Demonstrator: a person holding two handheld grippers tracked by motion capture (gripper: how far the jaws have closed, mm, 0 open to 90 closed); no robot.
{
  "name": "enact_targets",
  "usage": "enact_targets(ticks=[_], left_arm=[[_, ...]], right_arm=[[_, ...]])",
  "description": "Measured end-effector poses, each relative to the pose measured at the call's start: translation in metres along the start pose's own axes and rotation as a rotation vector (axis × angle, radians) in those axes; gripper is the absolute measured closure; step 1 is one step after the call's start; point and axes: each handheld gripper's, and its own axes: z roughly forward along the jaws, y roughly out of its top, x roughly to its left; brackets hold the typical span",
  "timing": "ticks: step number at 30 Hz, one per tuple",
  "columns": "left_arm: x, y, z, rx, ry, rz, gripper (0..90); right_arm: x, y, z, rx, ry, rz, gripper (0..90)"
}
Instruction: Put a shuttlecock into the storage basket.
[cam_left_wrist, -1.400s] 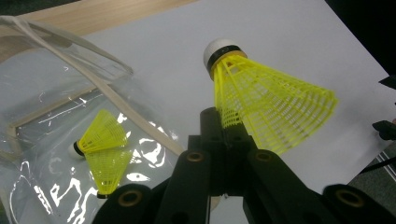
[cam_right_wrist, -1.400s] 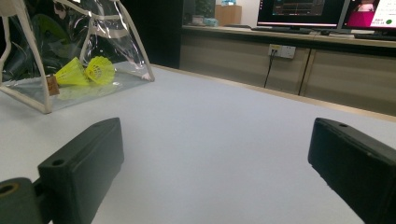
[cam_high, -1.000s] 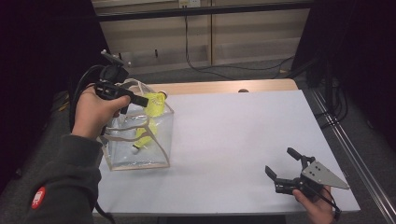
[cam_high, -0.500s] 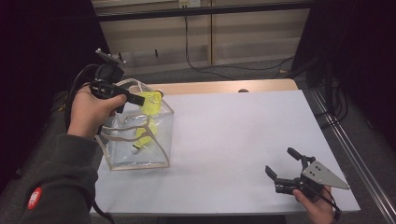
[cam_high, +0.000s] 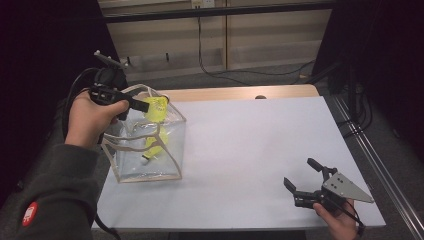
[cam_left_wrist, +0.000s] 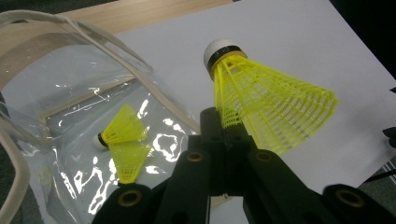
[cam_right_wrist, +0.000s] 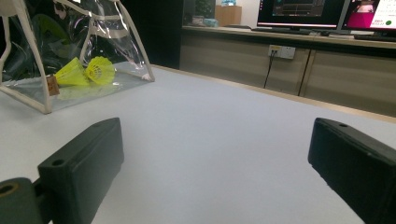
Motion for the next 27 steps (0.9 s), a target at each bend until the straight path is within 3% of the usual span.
enact_targets(ticks=[14, 27], left_arm=[[0.001, 0.002, -0.007, -0.01, -0.013, -0.01, 90.0], [0.01, -0.001, -0.015, -0.02, 0.02, -0.029, 90.0]], right_arm=[[0.0, 0.0, 0.0, 0.001, -0.001, 0.0, 3.1], [0.0, 0.0, 0.0, 0.0, -0.001, 0.002, 3.1]])
